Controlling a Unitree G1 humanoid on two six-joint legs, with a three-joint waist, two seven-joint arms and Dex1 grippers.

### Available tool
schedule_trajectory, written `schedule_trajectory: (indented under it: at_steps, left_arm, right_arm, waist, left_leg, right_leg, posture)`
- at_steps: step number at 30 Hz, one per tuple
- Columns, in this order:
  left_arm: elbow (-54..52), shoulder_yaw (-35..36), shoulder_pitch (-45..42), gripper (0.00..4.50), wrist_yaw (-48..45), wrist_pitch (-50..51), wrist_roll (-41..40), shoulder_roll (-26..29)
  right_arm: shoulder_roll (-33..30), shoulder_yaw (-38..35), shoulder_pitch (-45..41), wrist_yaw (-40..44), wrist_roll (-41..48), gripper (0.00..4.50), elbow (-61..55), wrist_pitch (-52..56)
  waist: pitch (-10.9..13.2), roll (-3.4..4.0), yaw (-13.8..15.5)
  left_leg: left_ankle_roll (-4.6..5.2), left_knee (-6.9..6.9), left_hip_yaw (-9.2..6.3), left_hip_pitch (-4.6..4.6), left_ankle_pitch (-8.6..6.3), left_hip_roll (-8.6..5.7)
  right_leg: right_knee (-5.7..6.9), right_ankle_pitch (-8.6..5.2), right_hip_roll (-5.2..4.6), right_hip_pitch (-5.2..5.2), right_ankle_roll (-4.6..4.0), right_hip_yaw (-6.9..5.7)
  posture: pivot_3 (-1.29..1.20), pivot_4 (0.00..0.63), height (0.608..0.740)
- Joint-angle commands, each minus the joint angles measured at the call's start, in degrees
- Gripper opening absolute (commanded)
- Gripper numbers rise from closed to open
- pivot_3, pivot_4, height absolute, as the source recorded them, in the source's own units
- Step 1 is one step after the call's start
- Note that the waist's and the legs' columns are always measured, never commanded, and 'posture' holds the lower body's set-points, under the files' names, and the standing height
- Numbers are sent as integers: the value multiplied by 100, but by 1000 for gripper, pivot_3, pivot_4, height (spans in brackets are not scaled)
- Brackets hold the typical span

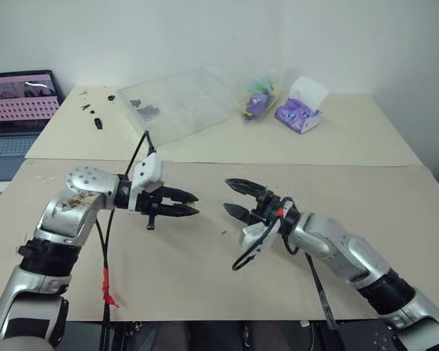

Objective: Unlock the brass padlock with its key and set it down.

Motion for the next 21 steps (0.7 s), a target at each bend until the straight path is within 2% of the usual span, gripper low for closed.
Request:
schedule_trajectory:
  at_steps: [1,6,13,21]
  left_arm:
    - [-49,79,-355,850,-72,94,-105,-24]
    - [-43,-47,-491,850,-376,-13,-19,67]
    - [-23,-389,-459,850,-1152,-157,175,483]
    - [426,-415,-680,850,-1098,-580,449,203]
  right_arm:
    - [7,-172,27,-169,-69,3964,-27,-593]
    - [73,-232,-36,-38,-111,3964,69,-904]
    - [189,-301,-128,36,-235,3964,136,-1054]
    - [259,-300,-133,203,-289,3964,93,-1192]
  waist:
    - [2,-4,4]
    - [2,-5,1]
    - [3,-5,-39]
    - [3,-5,-12]
  left_leg:
    - [0,2,0,0,0,-1]
    - [0,5,0,2,0,-2]
    - [1,5,-2,8,1,0]
    - [1,11,-1,7,1,0]
  right_leg:
    - [-1,2,-1,2,-4,1]
    - [-2,1,-2,8,-17,2]
    - [8,-7,3,7,-39,3]
    - [8,-8,1,10,-42,3]
  posture:
    - [0,150,740]
    - [0,150,740]
    - [0,150,740]
    - [0,150,740]
